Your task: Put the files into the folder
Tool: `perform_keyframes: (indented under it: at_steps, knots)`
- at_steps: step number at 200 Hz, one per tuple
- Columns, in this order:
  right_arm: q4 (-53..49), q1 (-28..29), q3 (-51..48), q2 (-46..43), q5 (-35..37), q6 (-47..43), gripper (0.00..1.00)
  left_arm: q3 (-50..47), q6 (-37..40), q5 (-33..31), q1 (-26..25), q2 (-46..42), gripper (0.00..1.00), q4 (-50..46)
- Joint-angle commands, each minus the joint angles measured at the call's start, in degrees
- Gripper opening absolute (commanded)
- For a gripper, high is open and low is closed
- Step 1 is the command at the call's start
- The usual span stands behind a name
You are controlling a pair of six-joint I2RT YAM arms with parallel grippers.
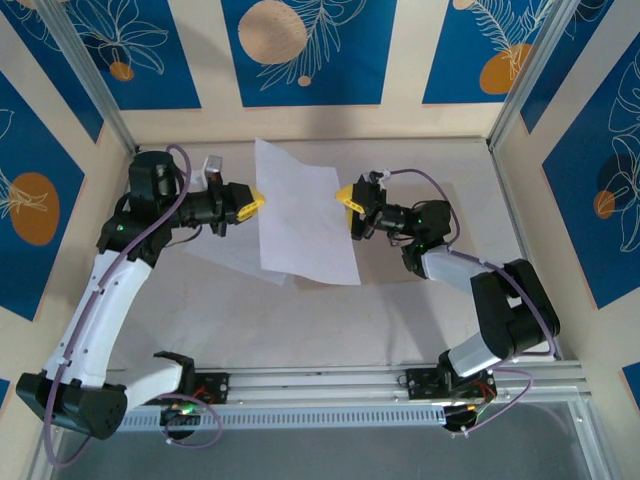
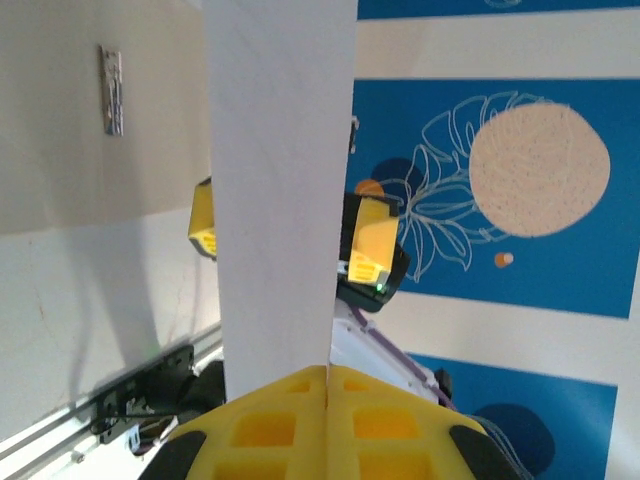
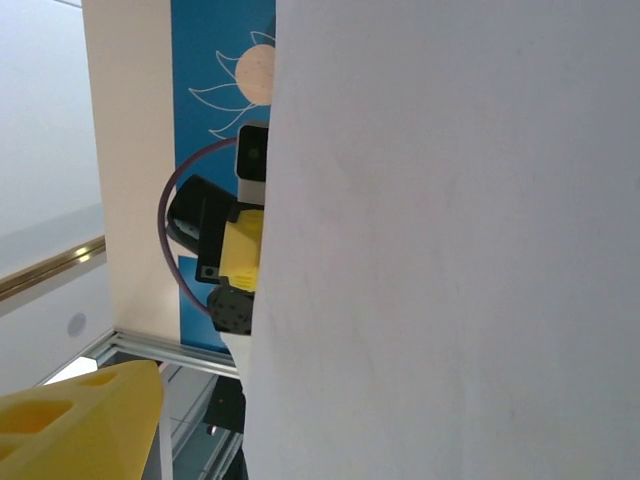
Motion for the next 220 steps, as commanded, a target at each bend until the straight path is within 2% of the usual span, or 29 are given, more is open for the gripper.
perform_keyframes:
  at_steps: [1, 39, 84, 115, 151, 220]
  knots:
    - [2.1, -0.2, 0.5, -1.7, -1.0, 0.7, 0.84, -0.9, 2.1, 6.5, 0.5, -0.1, 0.0, 3.0]
    - [1.7, -0.2, 0.2, -2.3, -1.8, 0.5, 0.83, -1.0, 4.3, 8.3, 0.9, 0.4, 0.0, 2.9]
    - [-0.8, -0.2, -0.5, -3.9, -3.1, -1.4, 0.73, -1.5, 5.4, 8.5, 1.5, 0.5, 0.0, 3.1]
    - [-4.9, -0.2, -0.2, -5.9, -4.3, -4.0, 0.68, -1.4, 5.7, 8.6, 1.7, 0.4, 0.0, 3.3]
    - [-9.9, -0.1, 0.2, -7.9, -5.2, -7.2, 0.67, -1.2, 5.6, 8.3, 1.9, 0.4, 0.0, 3.6]
    - [-10.6, -0.3, -0.1, -7.7, -5.5, -7.6, 0.58, -0.8, 5.8, 9.3, 2.3, 0.4, 0.0, 4.2]
